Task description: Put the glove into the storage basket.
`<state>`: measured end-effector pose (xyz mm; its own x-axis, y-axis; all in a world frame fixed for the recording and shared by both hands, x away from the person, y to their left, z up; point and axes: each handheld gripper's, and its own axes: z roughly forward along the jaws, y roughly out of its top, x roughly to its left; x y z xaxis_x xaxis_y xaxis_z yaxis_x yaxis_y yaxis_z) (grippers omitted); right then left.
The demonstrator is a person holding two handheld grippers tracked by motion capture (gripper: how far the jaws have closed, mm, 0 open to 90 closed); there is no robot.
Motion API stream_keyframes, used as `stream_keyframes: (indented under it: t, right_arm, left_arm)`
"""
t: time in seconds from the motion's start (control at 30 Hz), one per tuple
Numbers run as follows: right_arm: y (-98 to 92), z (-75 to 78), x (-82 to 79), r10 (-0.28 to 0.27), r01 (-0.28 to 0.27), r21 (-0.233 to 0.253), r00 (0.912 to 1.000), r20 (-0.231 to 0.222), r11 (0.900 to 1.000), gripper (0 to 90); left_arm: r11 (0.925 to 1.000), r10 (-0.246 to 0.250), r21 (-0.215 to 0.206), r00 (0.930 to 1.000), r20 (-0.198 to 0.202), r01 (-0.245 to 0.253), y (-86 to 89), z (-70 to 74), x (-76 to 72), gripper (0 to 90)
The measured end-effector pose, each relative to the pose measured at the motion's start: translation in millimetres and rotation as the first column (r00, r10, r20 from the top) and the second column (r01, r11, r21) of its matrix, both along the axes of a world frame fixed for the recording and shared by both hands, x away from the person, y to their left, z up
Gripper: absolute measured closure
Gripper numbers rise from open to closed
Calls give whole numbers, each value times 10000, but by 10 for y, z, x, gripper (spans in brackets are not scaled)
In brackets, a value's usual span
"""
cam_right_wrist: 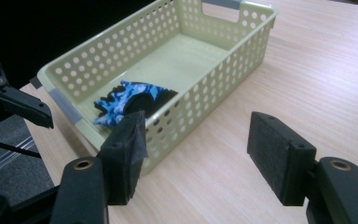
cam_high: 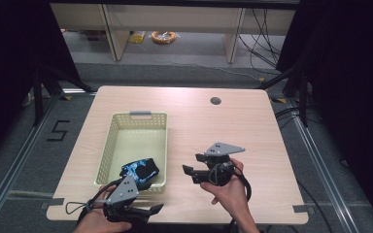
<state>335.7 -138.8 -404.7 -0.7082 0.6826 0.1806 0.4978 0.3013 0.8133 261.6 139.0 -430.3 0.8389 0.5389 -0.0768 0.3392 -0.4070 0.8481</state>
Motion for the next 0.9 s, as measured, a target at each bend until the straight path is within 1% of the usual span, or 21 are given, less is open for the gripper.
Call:
stream_keyframes:
  t: [0.03,0.07,0.1,0.17,0.2,0.23,0.27,0.33,0.4,0.47,0.5,0.53,0.57,0.6,0.63,0.73,0.77,0.8,0.83,0.87,0.9]
  right_arm:
    - [-17,-27,-7,34,-34,52,9999,127,10000,382]
    - [-30,-35,-37,-29,31,143,9999,-163,9999,381]
    - [-48,-68,-29,115,-117,245,9999,79,9996,380]
    - [-79,-110,-53,51,-53,466,10000,48,9989,376]
    - [-107,-126,-43,193,-196,159,9996,220,9997,373]
    - [-115,-137,-62,46,-45,247,10000,-37,9997,370]
    - [-130,-161,-56,56,-57,270,10000,29,9996,368]
    - [-163,-188,-77,33,-32,337,10000,-31,9994,365]
    - [-193,-217,-82,98,-102,267,9999,126,9996,360]
    - [-215,-236,-121,-98,105,422,9998,-186,9991,357]
    - [-233,-252,-113,29,-23,443,9999,-125,9990,354]
    - [-252,-273,-103,133,-141,354,9997,226,9993,352]
    - [-262,-283,-121,12,-11,484,10000,-6,9988,351]
    - [-264,-294,-144,-57,66,602,9999,-155,9982,349]
    - [-283,-316,-140,-1,3,582,10000,-34,9983,347]
    - [-306,-361,-179,-20,35,590,9997,-252,9983,340]
    - [-310,-387,-182,-9,24,642,9997,-238,9979,339]
    - [-319,-403,-183,51,-40,580,9998,-191,9983,338]
    - [-314,-409,-209,-110,136,619,9991,-416,9980,335]
    - [-334,-421,-194,75,-67,451,9998,-179,9990,334]
    - [-327,-441,-201,77,-65,628,9998,-200,9980,333]
  left_arm:
    - [10000,-10,-52,10000,-66,10,-9,-16,-5,261]
    - [10000,-82,-5,10000,-8,82,-15,-30,-7,260]
    - [10000,-1,22,10000,-87,1,-26,-45,-18,256]
    - [10000,-17,61,10000,-43,17,-40,-70,-28,247]
    - [10000,-98,-22,9999,-51,98,-49,-81,-34,240]
    - [10000,-52,17,10000,-7,52,-52,-86,-50,238]
    - [9998,-153,91,9998,159,151,-50,-92,-54,235]
    - [9999,-169,20,9998,138,169,-62,-125,-71,223]
    - [9994,-352,7,9993,126,352,-55,-155,-61,218]
    - [9997,-255,-22,9997,-30,255,-60,-186,-72,211]
    - [9995,-326,52,9995,39,326,-57,-194,-72,208]
    - [9992,-407,62,9991,120,407,-55,-211,-70,205]
    - [9993,-365,32,9991,-198,365,-57,-219,-92,200]
    - [9990,-449,51,9990,-44,450,-57,-234,-98,195]
    - [9989,-474,-26,9988,-135,473,-62,-249,-116,191]
    - [9987,-501,-54,9986,-148,501,-67,-297,-149,185]
    - [9977,-613,280,9981,-108,615,-51,-305,-148,183]
    - [9988,-466,104,9986,-262,469,-63,-337,-169,181]
    - [9985,-526,158,9984,-212,529,-65,-357,-178,181]
    - [9980,-548,291,9981,-297,557,-59,-379,-184,181]
    - [9979,-599,243,9979,-262,605,-59,-404,-188,181]
